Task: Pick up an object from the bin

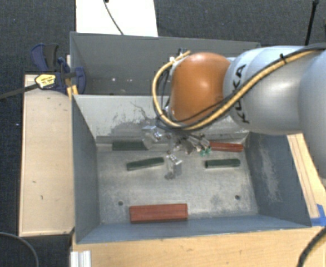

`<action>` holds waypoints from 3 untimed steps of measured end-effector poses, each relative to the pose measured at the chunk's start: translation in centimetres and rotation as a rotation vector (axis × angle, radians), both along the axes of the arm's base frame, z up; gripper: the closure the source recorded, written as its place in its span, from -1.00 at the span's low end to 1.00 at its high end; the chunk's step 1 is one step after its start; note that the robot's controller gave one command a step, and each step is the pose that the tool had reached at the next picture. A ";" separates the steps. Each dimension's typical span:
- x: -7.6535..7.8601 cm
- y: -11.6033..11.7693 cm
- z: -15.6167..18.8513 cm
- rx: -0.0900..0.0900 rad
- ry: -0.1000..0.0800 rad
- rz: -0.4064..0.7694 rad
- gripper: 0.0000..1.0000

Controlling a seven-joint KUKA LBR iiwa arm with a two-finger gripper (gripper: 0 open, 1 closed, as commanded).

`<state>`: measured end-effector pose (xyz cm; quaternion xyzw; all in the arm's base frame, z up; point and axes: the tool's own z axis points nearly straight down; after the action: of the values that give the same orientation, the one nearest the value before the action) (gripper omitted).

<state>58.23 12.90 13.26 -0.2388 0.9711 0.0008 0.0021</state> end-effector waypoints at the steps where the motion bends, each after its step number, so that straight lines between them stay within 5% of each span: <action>1: 0.8 -0.2 -6.6 -0.002 0.005 0.055 -1.00; 2: 0.9 -0.1 -6.2 0.000 0.001 0.051 1.00; 3: -2.1 -2.0 4.8 -0.001 -0.007 0.098 1.00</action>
Offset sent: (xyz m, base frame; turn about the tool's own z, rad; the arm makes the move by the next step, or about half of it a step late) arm 0.0087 -0.0018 -0.0626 -0.0565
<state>56.14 10.89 18.07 -0.2859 0.9582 -0.0006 0.0051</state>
